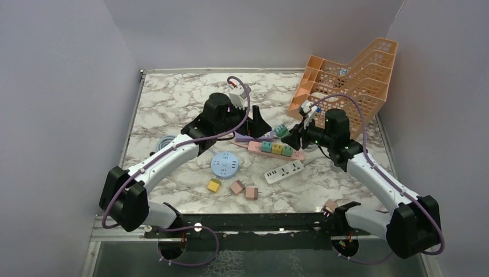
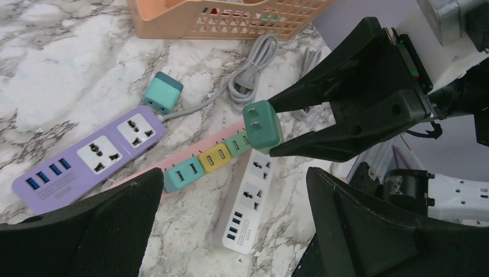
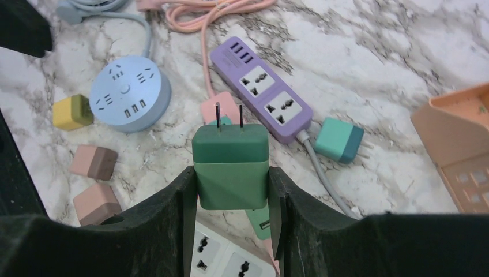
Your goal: Insert the plug
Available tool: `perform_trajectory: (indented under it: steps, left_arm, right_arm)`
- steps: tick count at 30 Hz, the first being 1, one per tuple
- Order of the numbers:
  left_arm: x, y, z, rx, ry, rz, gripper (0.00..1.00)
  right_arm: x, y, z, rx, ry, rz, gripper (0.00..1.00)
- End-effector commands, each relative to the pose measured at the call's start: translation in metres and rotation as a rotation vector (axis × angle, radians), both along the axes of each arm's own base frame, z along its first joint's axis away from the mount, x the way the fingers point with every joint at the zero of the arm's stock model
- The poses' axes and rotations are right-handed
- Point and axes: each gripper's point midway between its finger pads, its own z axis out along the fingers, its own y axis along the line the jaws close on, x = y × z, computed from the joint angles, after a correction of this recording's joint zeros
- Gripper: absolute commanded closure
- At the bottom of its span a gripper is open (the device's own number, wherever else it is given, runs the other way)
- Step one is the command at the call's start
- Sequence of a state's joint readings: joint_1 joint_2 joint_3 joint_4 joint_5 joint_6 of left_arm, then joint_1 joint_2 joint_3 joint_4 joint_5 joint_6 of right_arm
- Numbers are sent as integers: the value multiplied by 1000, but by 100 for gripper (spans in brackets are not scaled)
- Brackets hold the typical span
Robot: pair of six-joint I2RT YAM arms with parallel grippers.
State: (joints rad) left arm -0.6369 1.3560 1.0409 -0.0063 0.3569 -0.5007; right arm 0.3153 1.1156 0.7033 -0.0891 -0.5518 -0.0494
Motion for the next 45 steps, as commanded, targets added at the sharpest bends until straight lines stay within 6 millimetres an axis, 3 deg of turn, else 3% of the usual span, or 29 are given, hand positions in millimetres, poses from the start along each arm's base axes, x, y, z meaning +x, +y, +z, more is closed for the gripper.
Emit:
perform_trajectory:
  steps: [1,6,14,25,32,35,41,45]
  left_arm:
    - [-11,-22,19,-78,-12,-144,4]
    - [-14,-30,13,-84,19,-182,8]
    - [-28,-54,15,-96,15,-292,18]
    - [-20,-68,0,-61,91,-289,64]
    - [-20,-69,-1,-57,98,-301,83]
    - [-21,-69,4,-60,81,-307,90]
    - [-19,-63,19,-72,43,-294,92]
    - [-14,-57,27,-83,33,-267,93]
  right_arm:
    - [-8,22,36,12,-250,183,71]
    - [-13,29,47,4,-334,237,70]
    - [-14,37,47,-36,-400,279,70]
    - [-18,40,49,-42,-465,286,70]
    - [-13,39,51,-30,-458,242,69]
    - [-9,35,54,-12,-435,186,59]
    - [-5,20,58,38,-350,28,26]
    - [-17,16,73,138,-274,-35,20]
